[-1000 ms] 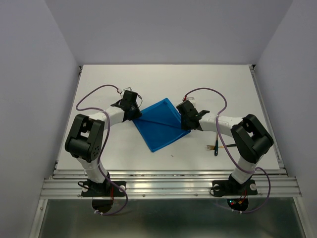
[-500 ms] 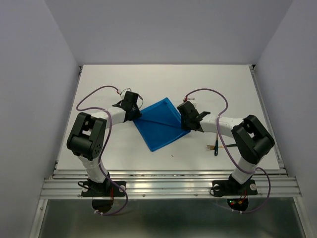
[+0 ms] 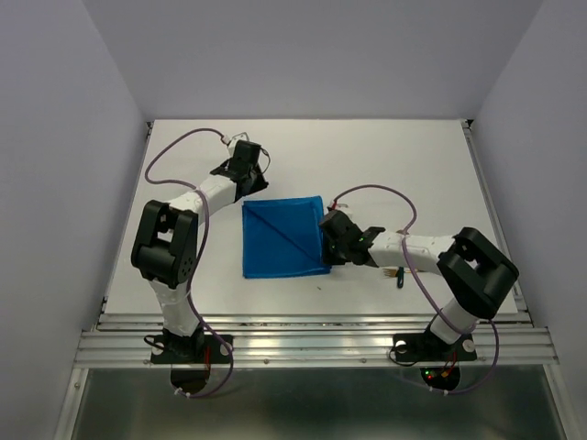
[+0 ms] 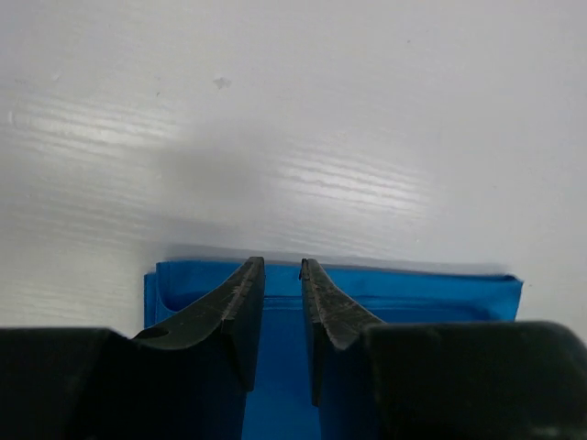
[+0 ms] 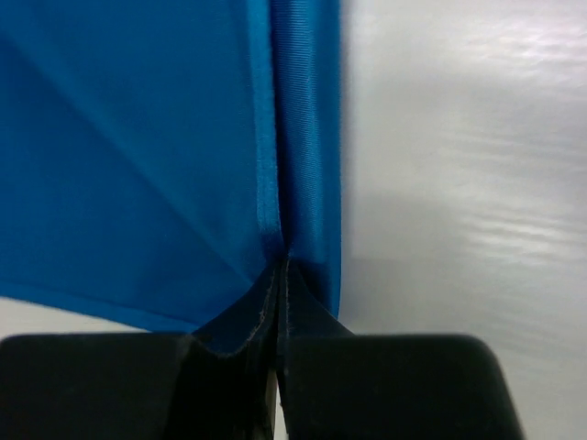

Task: Fold the napkin into a case and place the utensils inside
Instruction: Rotate the upper triangle-folded napkin at the center of the board, then smooth out the upper triangle-folded napkin at the center of the board.

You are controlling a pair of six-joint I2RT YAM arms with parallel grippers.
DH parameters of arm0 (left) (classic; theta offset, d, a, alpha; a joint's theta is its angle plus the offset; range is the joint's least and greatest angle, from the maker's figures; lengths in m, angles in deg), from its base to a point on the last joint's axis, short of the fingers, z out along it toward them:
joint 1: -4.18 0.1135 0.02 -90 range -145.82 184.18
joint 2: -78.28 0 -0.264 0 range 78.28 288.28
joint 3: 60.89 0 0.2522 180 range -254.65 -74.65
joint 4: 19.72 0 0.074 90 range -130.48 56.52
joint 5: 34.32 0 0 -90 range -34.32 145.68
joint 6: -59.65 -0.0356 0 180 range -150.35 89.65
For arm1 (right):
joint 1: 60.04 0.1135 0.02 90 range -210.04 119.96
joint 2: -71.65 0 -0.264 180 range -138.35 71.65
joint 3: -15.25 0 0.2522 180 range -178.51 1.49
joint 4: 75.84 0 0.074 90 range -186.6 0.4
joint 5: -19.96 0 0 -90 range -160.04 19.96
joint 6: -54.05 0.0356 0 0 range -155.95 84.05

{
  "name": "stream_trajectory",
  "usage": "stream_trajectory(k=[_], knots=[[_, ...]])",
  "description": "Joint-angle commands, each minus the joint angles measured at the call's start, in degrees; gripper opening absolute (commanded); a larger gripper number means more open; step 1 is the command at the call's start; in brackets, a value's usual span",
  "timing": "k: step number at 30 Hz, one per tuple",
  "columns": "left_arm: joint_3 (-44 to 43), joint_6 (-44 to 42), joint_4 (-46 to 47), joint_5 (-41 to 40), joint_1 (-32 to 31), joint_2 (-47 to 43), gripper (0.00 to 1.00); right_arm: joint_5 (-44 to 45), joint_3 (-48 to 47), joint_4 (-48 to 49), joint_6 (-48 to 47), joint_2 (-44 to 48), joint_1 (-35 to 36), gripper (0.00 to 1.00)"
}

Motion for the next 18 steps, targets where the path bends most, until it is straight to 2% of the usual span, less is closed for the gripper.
stream_trajectory(k=[1, 2, 3, 5, 9, 13, 18], knots=[[-5.9, -2.1, -2.5, -0.1, -0.5, 0.0, 0.34, -1.0, -2.5, -1.2, 5.0, 2.1, 2.9, 0.02], [-7.7, -2.3, -3.6, -0.6, -1.2, -0.2, 0.34, 0.5, -3.5, -3.0, 4.7, 2.9, 2.9, 0.04], [-8.4, -2.9, -4.1, -1.0, -1.7, -0.4, 0.34, 4.3, -5.3, -3.9, 3.7, 3.8, 2.9, 0.13], [-9.6, -3.3, -5.8, -2.3, -3.0, -1.5, 0.35, 7.3, -7.1, -5.3, 1.4, 6.0, 2.4, 0.21], [-9.6, -2.6, -7.0, -1.5, -4.2, -4.0, 0.35, 5.6, -11.6, -5.3, -5.8, 3.9, -3.8, 0.32], [-6.5, 0.2, -7.0, -0.4, -4.7, -7.4, 0.35, -1.4, -17.5, -5.2, -8.8, -3.8, -7.9, 0.38], [-1.2, 2.0, -7.5, -0.4, -4.7, -12.0, 0.35, -2.1, -24.8, -3.7, -11.5, -11.1, -9.2, 0.40]])
